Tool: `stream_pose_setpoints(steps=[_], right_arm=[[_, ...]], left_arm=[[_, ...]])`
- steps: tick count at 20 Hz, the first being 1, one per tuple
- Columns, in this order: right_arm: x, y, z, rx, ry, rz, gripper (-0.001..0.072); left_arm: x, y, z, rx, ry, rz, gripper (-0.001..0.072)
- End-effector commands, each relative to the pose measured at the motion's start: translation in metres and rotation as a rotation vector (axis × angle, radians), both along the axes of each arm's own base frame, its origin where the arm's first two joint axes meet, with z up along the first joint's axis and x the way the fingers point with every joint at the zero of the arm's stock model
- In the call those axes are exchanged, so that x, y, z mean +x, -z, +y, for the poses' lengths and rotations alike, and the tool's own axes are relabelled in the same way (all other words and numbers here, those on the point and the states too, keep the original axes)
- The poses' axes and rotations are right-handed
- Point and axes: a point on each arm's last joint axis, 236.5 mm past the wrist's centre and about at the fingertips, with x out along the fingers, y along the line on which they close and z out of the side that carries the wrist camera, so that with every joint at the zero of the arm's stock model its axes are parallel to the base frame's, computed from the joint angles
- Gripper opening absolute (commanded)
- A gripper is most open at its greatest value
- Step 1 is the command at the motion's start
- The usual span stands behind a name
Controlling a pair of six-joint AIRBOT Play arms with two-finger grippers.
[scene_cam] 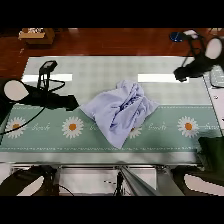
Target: Fold the shirts.
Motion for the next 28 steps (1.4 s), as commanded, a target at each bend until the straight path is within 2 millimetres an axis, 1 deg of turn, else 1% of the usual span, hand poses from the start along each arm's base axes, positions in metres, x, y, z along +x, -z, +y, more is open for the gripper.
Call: stream_pose_setpoints(steps=[1,2,4,5,7,8,9,11,14,16,17,18,19,20,21,22,23,25,26,28], right_arm=[[-0.029,0.029,-0.049,0.208,0.184,0.066,0.0439],[-0.034,0.038,-0.055,0.263,0.218,0.071,0.0439],[-0.044,0.052,-0.063,0.351,0.272,0.079,0.0439],[-0.048,0.059,-0.065,0.378,0.291,0.084,0.0439],[-0.053,0.069,-0.063,0.415,0.305,0.093,0.0439],[-0.055,0.073,-0.061,0.424,0.303,0.099,0.0439],[-0.055,0.075,-0.059,0.432,0.299,0.097,0.0439],[-0.051,0.075,-0.052,0.461,0.292,0.083,0.0439],[-0.044,0.072,-0.049,0.482,0.296,0.056,0.0439],[-0.043,0.071,-0.047,0.494,0.298,0.05,0.0439],[-0.042,0.07,-0.045,0.504,0.299,0.047,0.0439],[-0.041,0.069,-0.043,0.514,0.299,0.045,0.0439],[-0.039,0.067,-0.04,0.527,0.284,0.04,0.0467],[-0.039,0.068,-0.039,0.524,0.262,0.034,0.061],[-0.04,0.072,-0.038,0.526,0.261,0.042,0.0606],[-0.043,0.078,-0.033,0.549,0.267,0.063,0.0606],[-0.045,0.084,-0.021,0.609,0.278,0.085,0.0605],[-0.043,0.094,0.016,0.754,0.266,0.107,0.0603],[-0.042,0.103,0.031,0.79,0.264,0.116,0.0602],[-0.041,0.121,0.051,0.814,0.263,0.143,0.0595]], left_arm=[[-0.003,0.037,0.028,-0.036,-0.126,0.086,0.0683],[-0.003,0.042,0.024,-0.113,-0.162,0.1,0.0683],[-0.002,0.049,0.007,-0.275,-0.212,0.143,0.069],[-0.003,0.056,-0.002,-0.325,-0.216,0.177,0.0692],[-0.002,0.074,-0.013,-0.358,-0.215,0.235,0.0692],[0.002,0.083,-0.018,-0.372,-0.234,0.25,0.0692],[0.009,0.092,-0.022,-0.395,-0.27,0.26,0.0692],[0.025,0.101,-0.032,-0.46,-0.344,0.263,0.0692],[0.047,0.107,-0.05,-0.583,-0.411,0.257,0.0691],[0.053,0.111,-0.062,-0.64,-0.432,0.271,0.0681],[0.054,0.115,-0.066,-0.652,-0.444,0.289,0.0551],[0.054,0.119,-0.068,-0.651,-0.443,0.301,0.0314],[0.052,0.122,-0.07,-0.649,-0.441,0.312,0.017],[0.051,0.123,-0.07,-0.65,-0.438,0.318,0.0155],[0.049,0.121,-0.072,-0.657,-0.43,0.324,0.0064],[0.048,0.118,-0.073,-0.665,-0.414,0.326,0.0022],[0.044,0.115,-0.076,-0.671,-0.385,0.327,0.0022],[0.038,0.109,-0.08,-0.688,-0.331,0.333,0.0022],[0.035,0.107,-0.081,-0.696,-0.311,0.336,0.0022],[0.034,0.105,-0.081,-0.706,-0.305,0.344,0.0022]])
